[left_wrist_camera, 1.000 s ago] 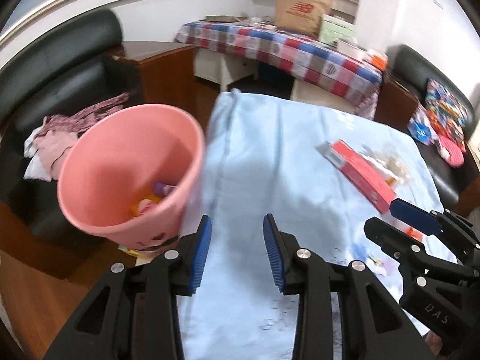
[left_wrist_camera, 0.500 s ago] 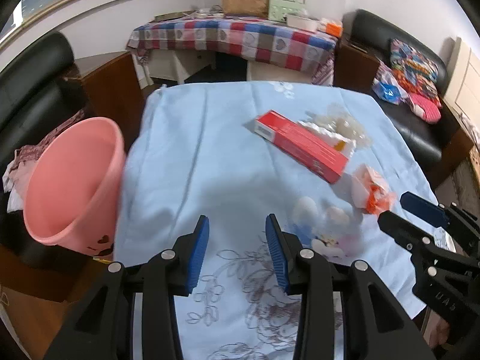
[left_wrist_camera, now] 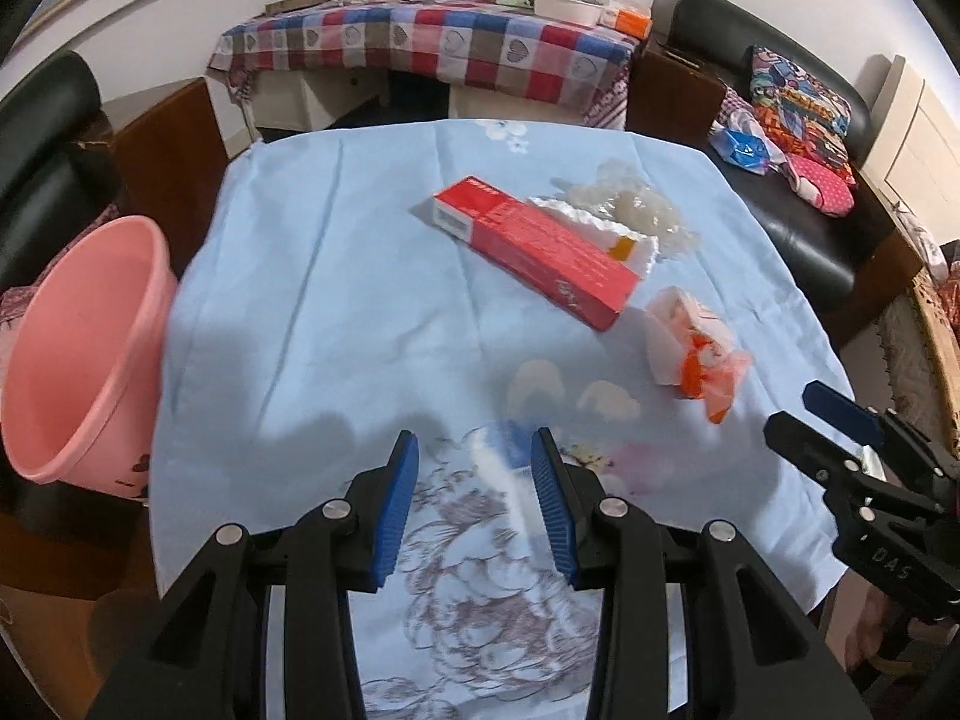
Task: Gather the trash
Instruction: 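Move both tools back from the bucket to the table, then grasp the orange-and-white plastic wrapper with the right tool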
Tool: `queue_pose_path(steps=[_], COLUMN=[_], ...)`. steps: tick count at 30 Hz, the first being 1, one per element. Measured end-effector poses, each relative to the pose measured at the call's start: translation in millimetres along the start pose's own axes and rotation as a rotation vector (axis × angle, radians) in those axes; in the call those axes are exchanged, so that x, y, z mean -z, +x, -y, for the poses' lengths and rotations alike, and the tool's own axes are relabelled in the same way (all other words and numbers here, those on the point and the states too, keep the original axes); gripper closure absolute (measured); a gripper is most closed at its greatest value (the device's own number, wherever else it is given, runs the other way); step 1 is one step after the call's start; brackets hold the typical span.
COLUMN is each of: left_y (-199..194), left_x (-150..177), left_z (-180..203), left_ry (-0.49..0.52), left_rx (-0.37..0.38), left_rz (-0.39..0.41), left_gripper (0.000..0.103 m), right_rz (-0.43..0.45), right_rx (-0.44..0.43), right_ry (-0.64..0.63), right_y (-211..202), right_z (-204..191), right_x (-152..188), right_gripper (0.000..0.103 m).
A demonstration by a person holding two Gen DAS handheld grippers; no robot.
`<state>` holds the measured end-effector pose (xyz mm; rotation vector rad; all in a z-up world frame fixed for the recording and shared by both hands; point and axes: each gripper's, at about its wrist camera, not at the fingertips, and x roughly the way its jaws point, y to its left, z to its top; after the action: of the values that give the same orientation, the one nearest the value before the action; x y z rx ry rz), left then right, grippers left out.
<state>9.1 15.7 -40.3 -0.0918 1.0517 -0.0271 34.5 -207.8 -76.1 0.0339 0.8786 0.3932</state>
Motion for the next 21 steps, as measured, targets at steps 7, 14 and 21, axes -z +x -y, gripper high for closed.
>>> queue_pose_path(steps=[7,14,21], left_y=[7,16,19], left_x=[-11,-24,-38], left_z=[17,25,33], left_ry=[0.022,0.032,0.041], left_rx=[0.009,0.001,-0.001], left_rz=[-0.005,-0.019,-0.013], left_gripper=[0.065,0.065,0.065], right_rz=[0.002,-0.030,-0.051], right_rx=[-0.022,-0.029,-0.027], right_ry=[-0.027,-0.083,-0.086], right_y=[11,32,47], right_z=[1,-7,-5], right_x=[-11,-21,-23], right_gripper=[0.044,0.044,0.044])
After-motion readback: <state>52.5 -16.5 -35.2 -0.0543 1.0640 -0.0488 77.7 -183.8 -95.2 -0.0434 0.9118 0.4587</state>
